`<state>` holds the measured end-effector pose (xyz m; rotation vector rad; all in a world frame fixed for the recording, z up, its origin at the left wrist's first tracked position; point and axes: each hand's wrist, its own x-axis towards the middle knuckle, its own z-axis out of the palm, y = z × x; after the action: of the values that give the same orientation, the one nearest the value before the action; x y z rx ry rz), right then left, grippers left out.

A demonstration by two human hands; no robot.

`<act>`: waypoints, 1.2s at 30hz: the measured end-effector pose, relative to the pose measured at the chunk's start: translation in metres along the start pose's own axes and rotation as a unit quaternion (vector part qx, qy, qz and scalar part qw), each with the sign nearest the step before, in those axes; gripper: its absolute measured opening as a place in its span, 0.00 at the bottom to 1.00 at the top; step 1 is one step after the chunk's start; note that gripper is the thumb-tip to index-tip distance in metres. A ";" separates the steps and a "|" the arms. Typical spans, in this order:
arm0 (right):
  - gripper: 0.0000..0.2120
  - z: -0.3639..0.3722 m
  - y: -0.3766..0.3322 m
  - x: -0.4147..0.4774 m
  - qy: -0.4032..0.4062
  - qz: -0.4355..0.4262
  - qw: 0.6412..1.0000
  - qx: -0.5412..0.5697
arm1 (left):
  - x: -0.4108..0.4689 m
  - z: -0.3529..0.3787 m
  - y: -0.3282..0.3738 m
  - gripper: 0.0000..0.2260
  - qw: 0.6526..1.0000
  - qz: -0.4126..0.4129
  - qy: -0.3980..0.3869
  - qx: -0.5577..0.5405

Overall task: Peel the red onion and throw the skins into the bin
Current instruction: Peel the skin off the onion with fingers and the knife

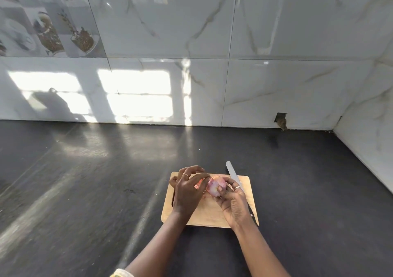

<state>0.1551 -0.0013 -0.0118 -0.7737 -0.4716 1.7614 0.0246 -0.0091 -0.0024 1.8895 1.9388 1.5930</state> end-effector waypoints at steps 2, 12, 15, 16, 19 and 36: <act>0.34 -0.001 0.001 0.001 -0.001 -0.003 1.000 -0.002 | 0.001 0.002 -0.001 0.06 0.999 -0.033 0.005 -0.002; 0.38 0.000 0.002 0.000 -0.013 0.019 0.998 0.056 | 0.001 -0.002 -0.008 0.03 0.985 -0.162 -0.057 0.022; 0.36 -0.001 0.001 0.000 -0.022 0.028 0.998 0.052 | 0.001 -0.002 -0.008 0.10 0.978 -0.165 -0.124 -0.006; 0.30 0.000 0.000 0.000 -0.023 0.030 0.998 0.051 | 0.001 -0.003 -0.006 0.12 0.974 -0.171 -0.145 -0.017; 0.09 0.001 0.000 0.001 -0.013 0.020 0.999 0.040 | 0.002 -0.006 0.000 0.14 0.967 -0.183 -0.168 -0.061; 0.40 -0.005 0.005 0.008 -0.019 -0.032 0.999 -0.018 | 0.002 -0.008 0.011 0.03 0.967 -0.190 -0.134 -0.103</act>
<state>0.1537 0.0045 -0.0206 -0.7442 -0.5492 1.7143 0.0272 -0.0157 0.0093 1.4556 1.8025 1.2952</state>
